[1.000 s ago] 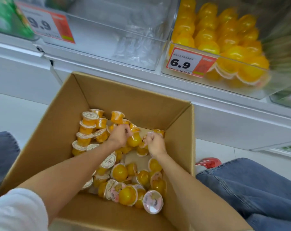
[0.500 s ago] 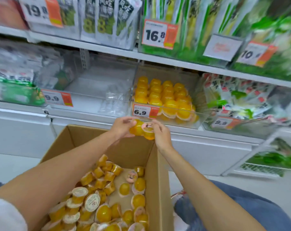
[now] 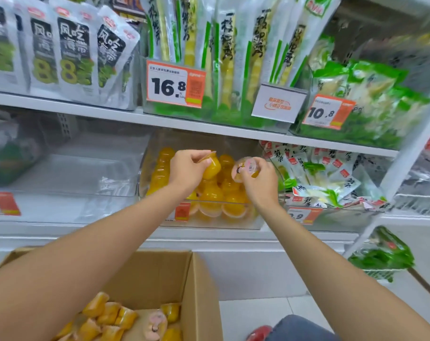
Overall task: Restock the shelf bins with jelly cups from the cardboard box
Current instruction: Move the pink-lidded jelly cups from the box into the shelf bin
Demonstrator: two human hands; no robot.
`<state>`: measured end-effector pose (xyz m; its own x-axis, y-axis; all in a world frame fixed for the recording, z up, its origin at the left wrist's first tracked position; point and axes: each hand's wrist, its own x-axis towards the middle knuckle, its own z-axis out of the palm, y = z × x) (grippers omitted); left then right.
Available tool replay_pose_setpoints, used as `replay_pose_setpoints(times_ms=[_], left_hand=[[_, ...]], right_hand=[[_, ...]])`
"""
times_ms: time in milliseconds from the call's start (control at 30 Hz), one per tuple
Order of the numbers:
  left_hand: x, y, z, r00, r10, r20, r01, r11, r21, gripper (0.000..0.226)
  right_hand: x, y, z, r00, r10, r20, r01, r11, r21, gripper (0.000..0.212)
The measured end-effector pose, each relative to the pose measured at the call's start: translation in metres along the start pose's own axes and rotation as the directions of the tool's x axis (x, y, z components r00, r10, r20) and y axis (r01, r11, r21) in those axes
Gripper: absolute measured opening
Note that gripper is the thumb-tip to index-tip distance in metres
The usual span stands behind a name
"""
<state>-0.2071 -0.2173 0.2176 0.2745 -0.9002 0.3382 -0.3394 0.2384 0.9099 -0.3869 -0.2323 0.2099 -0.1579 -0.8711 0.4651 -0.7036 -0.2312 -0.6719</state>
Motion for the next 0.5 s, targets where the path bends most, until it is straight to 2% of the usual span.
replay_pose_setpoints(times_ms=[100,200,333,500], left_hand=[[0.028,-0.018,0.023,1.0,0.02,-0.014,-0.019,0.998,0.053,0.024],[0.05,-0.038,0.039,1.0,-0.008,-0.01,0.008,0.998,0.07,0.023],[0.065,-0.061,0.047,0.999,0.014,-0.044,-0.014,1.0,-0.007,0.024],[0.071,-0.072,0.047,1.0,0.007,-0.022,-0.008,0.998,-0.063,0.029]], right_hand=[[0.036,0.029,0.017,0.999,-0.021,0.042,0.028,0.98,-0.198,0.033],[0.07,0.049,0.04,0.993,-0.101,0.055,0.112,0.953,-0.282,0.023],[0.115,0.065,0.08,0.985,-0.092,0.143,0.144,0.9,-0.411,0.023],[0.143,0.082,0.114,0.979,-0.074,0.192,0.148,0.902,-0.406,0.022]])
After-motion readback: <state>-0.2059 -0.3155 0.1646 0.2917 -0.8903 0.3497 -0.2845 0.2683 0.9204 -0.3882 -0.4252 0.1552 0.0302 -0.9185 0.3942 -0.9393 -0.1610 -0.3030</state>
